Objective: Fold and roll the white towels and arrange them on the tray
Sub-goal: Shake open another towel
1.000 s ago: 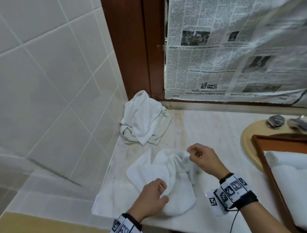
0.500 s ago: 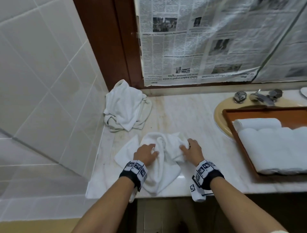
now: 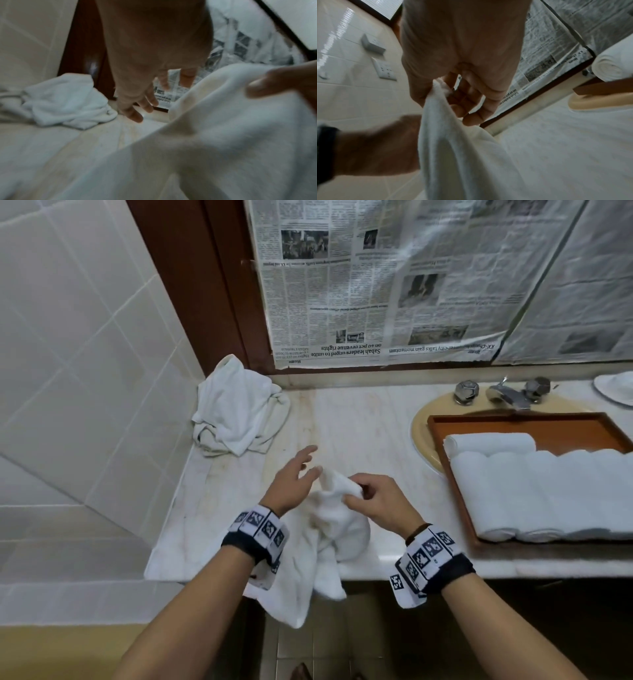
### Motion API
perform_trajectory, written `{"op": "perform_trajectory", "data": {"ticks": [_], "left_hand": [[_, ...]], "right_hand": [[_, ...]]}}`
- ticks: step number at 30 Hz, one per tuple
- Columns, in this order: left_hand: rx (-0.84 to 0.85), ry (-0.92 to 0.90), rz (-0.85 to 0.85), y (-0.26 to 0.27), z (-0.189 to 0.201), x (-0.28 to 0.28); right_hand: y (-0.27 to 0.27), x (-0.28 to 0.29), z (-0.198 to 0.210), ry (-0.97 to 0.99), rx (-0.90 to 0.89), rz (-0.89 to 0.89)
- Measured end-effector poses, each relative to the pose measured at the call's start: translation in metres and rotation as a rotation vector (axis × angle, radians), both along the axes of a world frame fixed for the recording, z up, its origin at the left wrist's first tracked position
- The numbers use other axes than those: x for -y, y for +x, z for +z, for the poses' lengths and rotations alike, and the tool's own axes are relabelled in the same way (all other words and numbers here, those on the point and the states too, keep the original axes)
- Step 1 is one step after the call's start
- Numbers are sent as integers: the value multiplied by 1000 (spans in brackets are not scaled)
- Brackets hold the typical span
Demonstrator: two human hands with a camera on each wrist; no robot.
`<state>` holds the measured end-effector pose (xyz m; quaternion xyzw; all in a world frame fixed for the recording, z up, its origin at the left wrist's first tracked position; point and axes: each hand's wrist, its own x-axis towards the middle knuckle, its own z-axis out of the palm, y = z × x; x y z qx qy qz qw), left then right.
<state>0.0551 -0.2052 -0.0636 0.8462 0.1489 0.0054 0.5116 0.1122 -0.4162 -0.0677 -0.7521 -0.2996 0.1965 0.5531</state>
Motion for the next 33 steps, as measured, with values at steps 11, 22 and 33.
{"op": "perform_trajectory", "data": {"ticks": [11,22,33], "left_hand": [[-163,-572,53,-44,-16,47],[-33,-614,15,-72,37,28],[89,-327,-43,-91,41,-7]], "right_hand": [[-5,48,4,-107,97,-45],[-27,43,20,-169,163,6],[-27,72,37,-493,147,49]]}}
